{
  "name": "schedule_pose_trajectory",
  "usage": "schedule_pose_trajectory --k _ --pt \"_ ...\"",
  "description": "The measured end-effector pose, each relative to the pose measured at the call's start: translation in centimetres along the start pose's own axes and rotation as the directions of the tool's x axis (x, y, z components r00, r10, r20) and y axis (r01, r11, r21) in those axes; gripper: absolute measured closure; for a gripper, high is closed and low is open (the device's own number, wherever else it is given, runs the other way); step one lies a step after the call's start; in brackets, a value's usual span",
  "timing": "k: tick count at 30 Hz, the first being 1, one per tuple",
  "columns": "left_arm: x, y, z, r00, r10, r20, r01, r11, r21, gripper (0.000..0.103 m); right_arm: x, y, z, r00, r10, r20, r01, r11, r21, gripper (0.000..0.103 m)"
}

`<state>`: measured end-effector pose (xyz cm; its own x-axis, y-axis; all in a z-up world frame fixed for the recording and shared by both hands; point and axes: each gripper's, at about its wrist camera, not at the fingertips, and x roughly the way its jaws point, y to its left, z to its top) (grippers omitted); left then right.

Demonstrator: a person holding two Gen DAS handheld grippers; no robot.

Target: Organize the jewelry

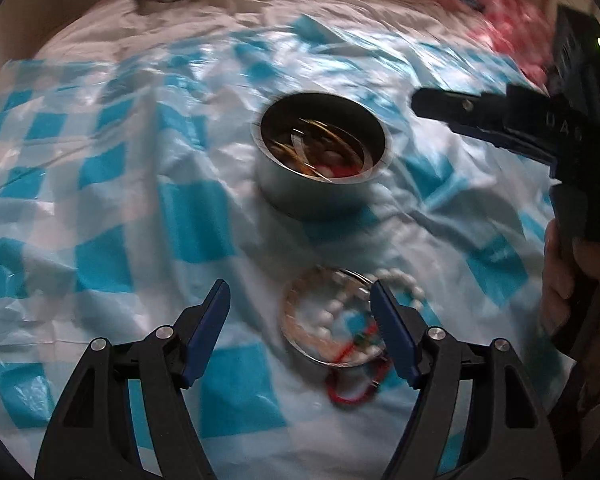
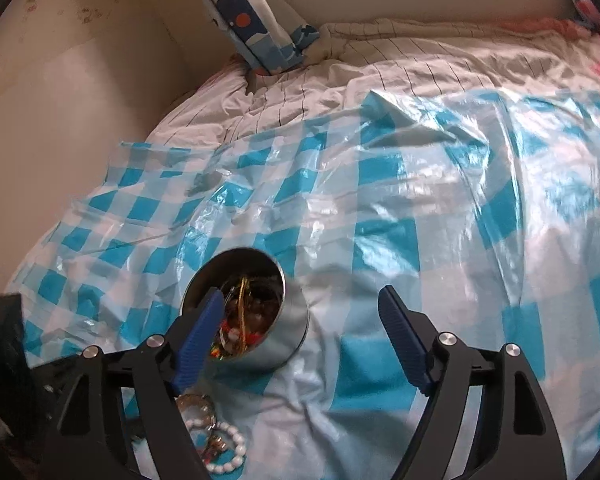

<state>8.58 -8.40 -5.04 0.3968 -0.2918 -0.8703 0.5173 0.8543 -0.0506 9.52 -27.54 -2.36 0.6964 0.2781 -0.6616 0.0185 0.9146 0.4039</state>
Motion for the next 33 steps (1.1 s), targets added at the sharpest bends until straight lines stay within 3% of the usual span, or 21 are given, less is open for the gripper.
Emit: schedule_pose_trajectory --k 3,9,12,16,22,26,33 --pt "0.3 -1.4 -0.4 1.000 0.020 -0.001 -0.020 0.999 0.046 0.022 -1.1 -0.1 -1.3 1.000 0.011 -0.005 -0.010 1.000 0.024 0.026" --pt "1.6 -2.2 -0.9 0.997 0.068 -0.032 -0.066 0.995 0.073 0.022 -2.1 -0.2 -3.1 0.999 0.022 -0.027 -0.020 0.999 0.049 0.025" --pt "1.8 -2.1 -1.1 0.998 0.054 -0.032 -0.052 0.997 0.062 0.022 -2.1 0.2 -3.0 0.999 0.023 -0.027 -0.022 0.999 0.040 0.025" --pt "1.7 -1.9 -1.4 0.999 0.022 -0.041 -0.020 0.999 0.038 0.042 -2.0 0.7 -3.0 0.999 0.026 -0.031 -0.026 0.999 0.020 0.022" --pt "0.6 -1.4 -1.4 1.000 -0.019 -0.015 0.019 1.000 0.008 0.043 -1.7 0.9 -3.1 0.999 0.021 -0.042 -0.021 1.000 0.006 0.021" --pt "-0.5 -0.3 -1.3 0.998 -0.056 0.016 0.057 0.998 -0.037 0.043 -0.6 0.7 -3.5 0.996 -0.009 -0.091 0.009 1.000 0.003 0.020" --pt "-2.5 4.0 -1.1 0.996 -0.010 0.086 0.026 0.982 -0.188 0.043 1.8 2.8 -4.9 0.981 -0.037 -0.192 0.013 0.992 -0.122 0.020"
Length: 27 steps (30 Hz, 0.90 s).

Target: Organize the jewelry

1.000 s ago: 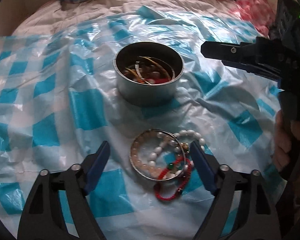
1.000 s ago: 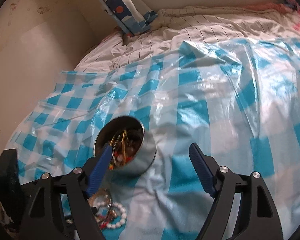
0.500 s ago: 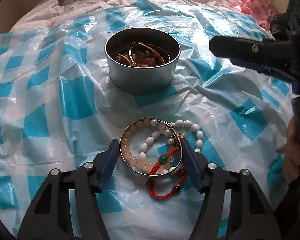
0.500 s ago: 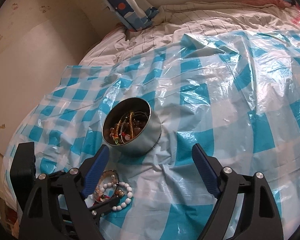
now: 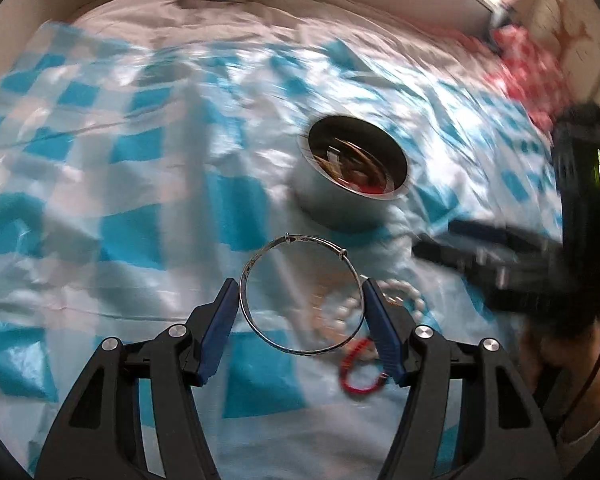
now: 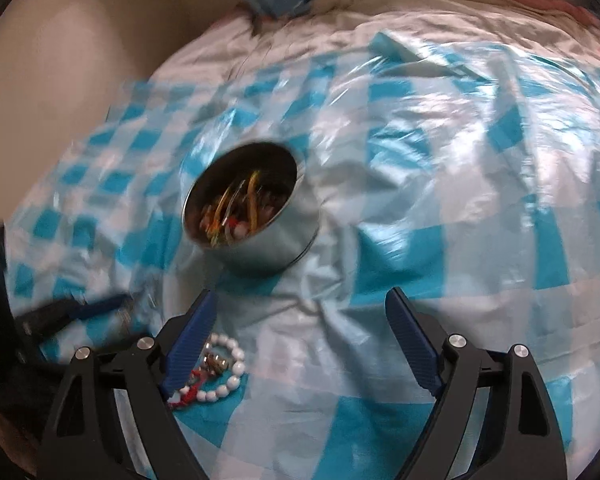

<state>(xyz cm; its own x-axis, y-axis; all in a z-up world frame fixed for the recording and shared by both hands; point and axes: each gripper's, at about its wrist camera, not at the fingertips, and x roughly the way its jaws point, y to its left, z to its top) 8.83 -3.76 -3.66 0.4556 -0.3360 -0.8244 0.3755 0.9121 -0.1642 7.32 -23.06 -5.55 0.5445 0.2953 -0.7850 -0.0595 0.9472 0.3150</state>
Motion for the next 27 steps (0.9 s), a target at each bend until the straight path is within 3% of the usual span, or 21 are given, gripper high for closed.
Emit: schedule_pose_trajectory --k 3,4,8,14,22,27 --pt "-0.6 1.4 0.1 1.000 0.006 0.016 -0.005 0.999 -0.051 0.043 1.0 2.6 -0.5 1.000 0.005 -0.023 -0.008 0.993 -0.117 0.021" --pt "-0.7 1.6 0.1 1.000 0.007 0.018 -0.006 0.998 -0.058 0.043 1.3 3.7 -0.6 1.000 0.009 -0.028 -0.014 0.986 -0.165 0.026" --pt "-0.8 1.9 0.0 1.000 0.007 0.017 -0.006 0.998 -0.057 0.043 2.8 6.1 -1.1 0.999 -0.025 -0.047 0.011 0.963 -0.270 0.053" --pt "-0.9 1.6 -0.2 1.000 0.009 0.017 -0.009 0.999 -0.038 0.043 3.9 7.0 -1.7 0.994 -0.076 -0.076 0.047 0.942 -0.333 0.093" --pt "-1.4 0.6 -0.3 1.000 -0.002 0.018 0.002 1.000 0.000 0.043 -1.6 3.9 -2.9 1.000 -0.020 -0.008 0.018 0.983 -0.185 0.094" --pt "-1.6 0.0 -0.7 1.000 0.004 0.014 -0.004 1.000 0.028 0.043 -5.5 1.4 -5.7 1.000 -0.003 0.012 0.004 0.995 -0.099 0.094"
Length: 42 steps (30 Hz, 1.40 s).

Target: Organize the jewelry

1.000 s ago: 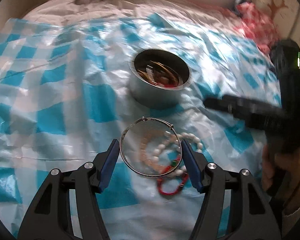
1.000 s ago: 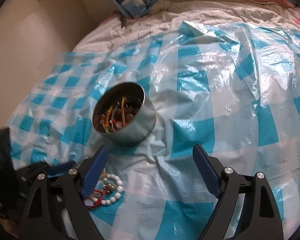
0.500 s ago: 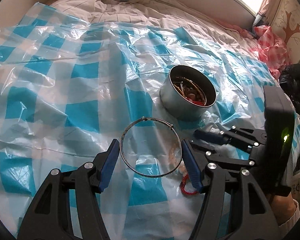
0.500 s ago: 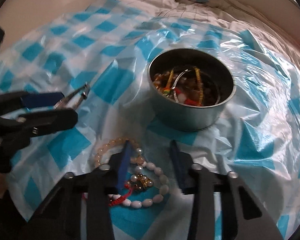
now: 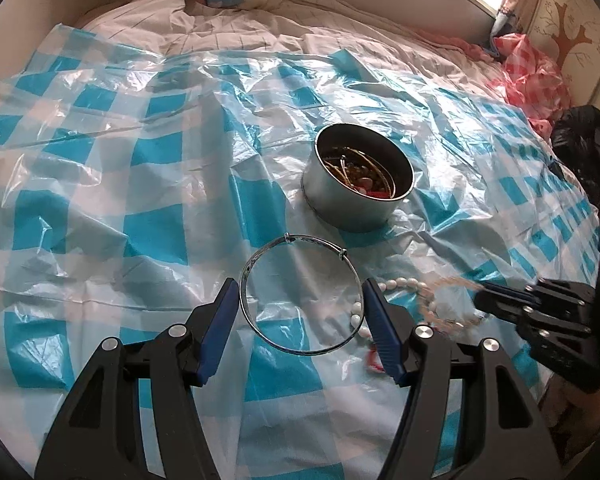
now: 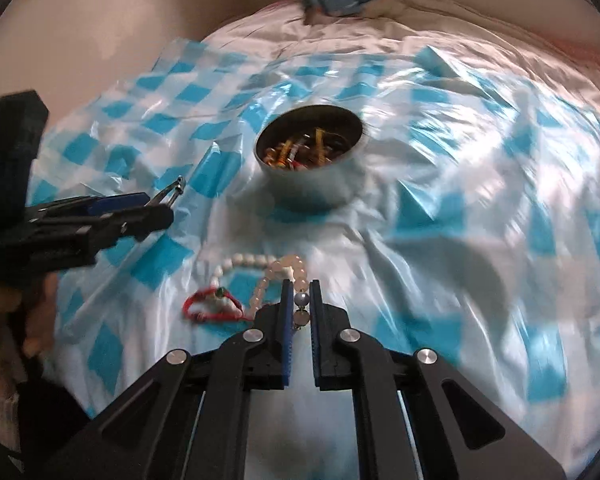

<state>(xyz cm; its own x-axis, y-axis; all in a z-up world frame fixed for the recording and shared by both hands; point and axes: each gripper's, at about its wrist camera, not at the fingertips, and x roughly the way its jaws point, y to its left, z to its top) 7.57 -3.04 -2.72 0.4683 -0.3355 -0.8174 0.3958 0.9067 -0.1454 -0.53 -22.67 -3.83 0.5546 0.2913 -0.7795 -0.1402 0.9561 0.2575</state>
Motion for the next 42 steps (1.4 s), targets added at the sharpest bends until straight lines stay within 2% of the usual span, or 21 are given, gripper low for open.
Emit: schedule_pose_trajectory --k 7,10,14,15,16,17,19,21,23,24,25,26,28,32,35,42 --pt "0.4 -0.9 -0.8 0.999 0.032 -0.027 -0.030 0.997 0.066 0.043 -0.6 -0.5 -0.9 0.994 -0.105 -0.026 0.105 0.994 -0.010 0.094" --pt "0.4 -0.7 -1.4 0.998 0.050 -0.037 -0.047 0.996 0.081 0.043 -0.4 -0.7 -0.9 0.992 -0.121 -0.020 0.121 0.993 -0.014 0.094" --pt "0.2 -0.3 -1.6 0.998 0.057 -0.038 -0.054 0.995 0.079 0.043 -0.6 -1.8 -0.8 0.995 -0.102 -0.014 0.103 0.994 0.029 0.093" --pt "0.2 -0.3 -1.6 0.998 0.057 -0.039 -0.054 0.995 0.080 0.043 -0.5 -2.0 -0.8 0.994 -0.104 -0.020 0.105 0.994 0.039 0.088" --pt "0.2 -0.3 -1.6 0.998 0.056 -0.040 -0.053 0.995 0.082 0.043 -0.2 -2.3 -0.7 0.994 -0.109 -0.030 0.111 0.993 0.049 0.060" --pt "0.3 -0.4 -1.6 0.998 0.054 -0.042 -0.051 0.995 0.086 0.043 -0.1 -2.3 -0.7 0.993 -0.113 -0.031 0.114 0.992 0.047 0.039" --pt "0.4 -0.7 -1.7 0.998 0.053 -0.046 -0.049 0.994 0.097 0.043 0.5 -2.1 -0.7 0.991 -0.129 -0.045 0.131 0.991 0.032 0.038" --pt "0.6 -0.9 -1.7 0.997 0.053 -0.051 -0.048 0.993 0.104 0.043 1.7 -1.8 -0.8 0.983 -0.156 -0.095 0.157 0.988 0.005 0.038" --pt "0.6 -1.0 -1.7 0.997 0.052 -0.050 -0.046 0.993 0.108 0.043 2.4 -1.1 -0.8 0.978 -0.178 -0.111 0.174 0.984 -0.043 0.042" --pt "0.6 -1.1 -1.6 0.997 0.052 -0.049 -0.047 0.993 0.108 0.043 2.5 -0.9 -0.9 0.979 -0.171 -0.112 0.166 0.985 -0.051 0.051" --pt "0.6 -1.1 -1.6 0.998 0.052 -0.047 -0.046 0.993 0.109 0.043 2.6 -0.6 -1.0 0.981 -0.158 -0.114 0.152 0.987 -0.059 0.071" --pt "0.6 -1.2 -1.5 0.998 0.051 -0.045 -0.046 0.993 0.109 0.043 2.5 -0.5 -1.0 0.983 -0.146 -0.114 0.139 0.988 -0.064 0.083" --pt "0.5 -1.4 -1.4 0.998 0.050 -0.042 -0.045 0.993 0.111 0.043 2.3 -0.4 -1.1 0.985 -0.134 -0.108 0.128 0.990 -0.062 0.093" --pt "0.5 -1.9 -1.1 0.998 0.055 -0.033 -0.050 0.991 0.125 0.043 1.0 -0.9 -0.9 0.994 -0.098 -0.052 0.097 0.995 -0.028 0.094" --pt "0.4 -2.4 -0.9 0.998 0.060 -0.020 -0.056 0.989 0.134 0.043 -0.4 -1.2 -0.7 0.999 -0.039 0.006 0.039 0.999 0.001 0.094" --pt "0.1 -3.1 -0.5 0.998 0.062 0.002 -0.062 0.987 0.150 0.043 -1.9 -0.8 0.0 0.995 0.059 0.082 -0.060 0.998 0.004 0.094"
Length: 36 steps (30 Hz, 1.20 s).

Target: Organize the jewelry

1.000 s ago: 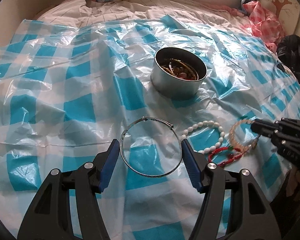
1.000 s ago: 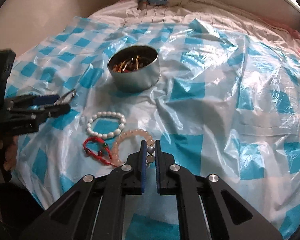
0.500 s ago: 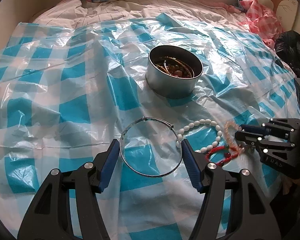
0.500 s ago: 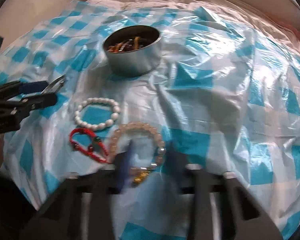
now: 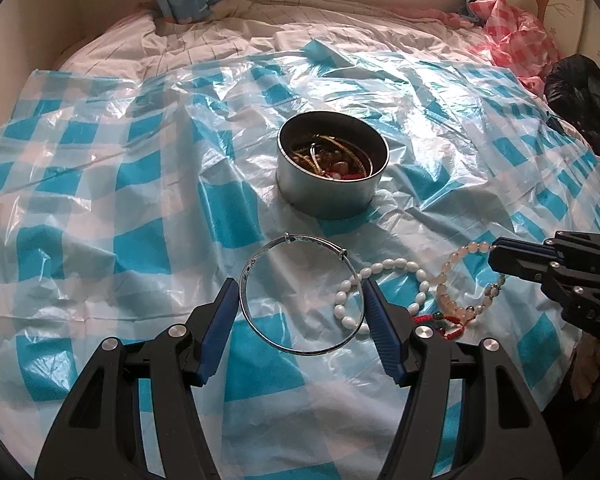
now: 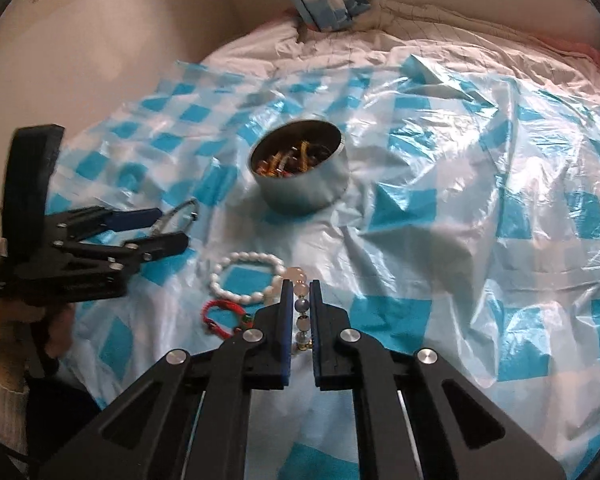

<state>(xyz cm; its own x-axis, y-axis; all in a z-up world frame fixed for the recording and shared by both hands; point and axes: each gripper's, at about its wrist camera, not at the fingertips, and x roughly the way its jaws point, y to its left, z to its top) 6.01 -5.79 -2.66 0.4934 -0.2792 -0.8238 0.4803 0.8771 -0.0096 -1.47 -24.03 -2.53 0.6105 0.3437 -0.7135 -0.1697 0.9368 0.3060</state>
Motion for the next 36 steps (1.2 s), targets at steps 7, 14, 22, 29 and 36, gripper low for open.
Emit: schedule_pose_trajectory --k 7,14,22,29,36 --pt "-0.2 -0.7 0.4 1.000 0.001 0.018 -0.002 1.000 0.014 0.043 -0.7 0.0 0.2 0.997 0.069 0.038 -0.070 0.998 0.010 0.094" --pt "-0.4 -1.3 1.1 0.999 -0.007 0.039 0.006 1.000 0.016 0.043 -1.3 -0.3 0.3 0.989 0.132 0.070 -0.134 0.991 0.025 0.094" --pt "-0.2 -1.9 1.6 0.999 -0.014 0.045 0.014 1.000 0.018 0.043 0.9 -0.5 0.1 1.000 0.022 -0.017 -0.022 0.999 0.031 0.042" --pt "0.0 -1.2 1.8 0.999 -0.013 0.047 0.014 1.000 -0.008 0.043 3.7 -0.6 -0.2 0.993 -0.023 -0.116 0.024 1.000 0.012 0.036" --pt "0.0 -1.1 2.0 0.999 -0.017 0.049 0.017 1.000 -0.005 0.043 5.5 -0.1 -0.5 0.982 -0.049 -0.183 0.042 0.998 -0.039 0.094"
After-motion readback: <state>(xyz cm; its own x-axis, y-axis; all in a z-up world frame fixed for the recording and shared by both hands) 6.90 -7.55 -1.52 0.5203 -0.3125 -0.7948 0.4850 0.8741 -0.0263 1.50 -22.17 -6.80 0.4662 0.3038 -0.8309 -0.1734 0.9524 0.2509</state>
